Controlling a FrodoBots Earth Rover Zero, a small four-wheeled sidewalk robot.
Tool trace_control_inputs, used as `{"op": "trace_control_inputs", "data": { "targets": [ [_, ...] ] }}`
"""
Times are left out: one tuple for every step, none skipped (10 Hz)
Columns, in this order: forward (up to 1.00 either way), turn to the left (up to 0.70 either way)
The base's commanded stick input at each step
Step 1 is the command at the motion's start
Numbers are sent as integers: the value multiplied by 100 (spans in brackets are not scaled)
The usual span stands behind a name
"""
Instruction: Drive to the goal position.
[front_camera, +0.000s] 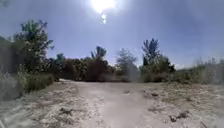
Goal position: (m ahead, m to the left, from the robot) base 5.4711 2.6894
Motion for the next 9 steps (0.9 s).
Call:
{"op": "trace_control_inputs", "data": {
  "targets": [
    [45,0],
    [45,0],
    [45,0],
    [45,0],
    [45,0],
    [45,15],
    [45,27],
    [45,27],
    [45,27]
  ]
}}
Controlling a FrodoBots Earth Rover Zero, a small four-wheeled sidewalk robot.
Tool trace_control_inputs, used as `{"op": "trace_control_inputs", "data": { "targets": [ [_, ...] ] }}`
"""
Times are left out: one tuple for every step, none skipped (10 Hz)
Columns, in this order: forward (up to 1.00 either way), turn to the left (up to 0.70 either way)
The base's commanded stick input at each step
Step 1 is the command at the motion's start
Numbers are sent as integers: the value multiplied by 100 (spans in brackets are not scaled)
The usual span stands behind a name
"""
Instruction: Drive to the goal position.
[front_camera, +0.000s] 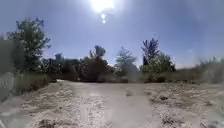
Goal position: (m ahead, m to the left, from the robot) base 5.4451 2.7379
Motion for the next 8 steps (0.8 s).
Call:
{"op": "trace_control_inputs", "data": {
  "targets": [
    [45,27],
    [45,27],
    [45,27],
    [45,27],
    [45,27],
    [45,27],
    [45,27],
    [45,4]
  ]
}}
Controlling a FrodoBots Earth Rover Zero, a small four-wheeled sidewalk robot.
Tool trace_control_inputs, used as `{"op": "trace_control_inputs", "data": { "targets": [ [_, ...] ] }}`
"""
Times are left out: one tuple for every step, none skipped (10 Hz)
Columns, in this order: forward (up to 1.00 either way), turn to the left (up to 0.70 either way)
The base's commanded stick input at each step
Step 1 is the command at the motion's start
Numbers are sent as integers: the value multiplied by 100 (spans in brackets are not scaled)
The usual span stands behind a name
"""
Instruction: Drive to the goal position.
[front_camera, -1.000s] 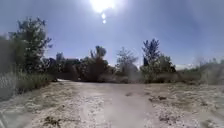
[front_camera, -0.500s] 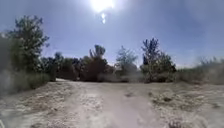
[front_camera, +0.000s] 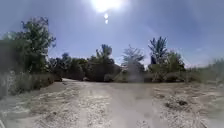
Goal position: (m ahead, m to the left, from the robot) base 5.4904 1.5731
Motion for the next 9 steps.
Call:
{"op": "trace_control_inputs", "data": {
  "targets": [
    [45,0],
    [45,0],
    [45,0],
    [45,0],
    [45,0],
    [45,0],
    [45,0],
    [45,0],
    [45,0]
  ]
}}
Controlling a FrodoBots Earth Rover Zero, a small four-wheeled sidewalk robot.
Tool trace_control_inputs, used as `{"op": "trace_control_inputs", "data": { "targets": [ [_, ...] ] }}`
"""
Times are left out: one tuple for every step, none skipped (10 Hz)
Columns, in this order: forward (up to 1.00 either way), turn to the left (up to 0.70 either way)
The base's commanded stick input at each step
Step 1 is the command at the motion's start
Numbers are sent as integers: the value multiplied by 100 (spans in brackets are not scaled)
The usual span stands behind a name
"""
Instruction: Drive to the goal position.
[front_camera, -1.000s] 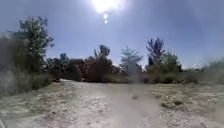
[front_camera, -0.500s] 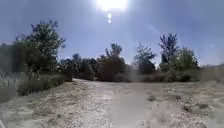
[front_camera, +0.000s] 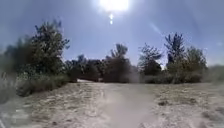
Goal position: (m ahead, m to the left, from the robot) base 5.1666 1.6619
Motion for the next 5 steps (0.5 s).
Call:
{"op": "trace_control_inputs", "data": {
  "targets": [
    [45,0],
    [45,0],
    [45,0],
    [45,0],
    [45,0]
  ]
}}
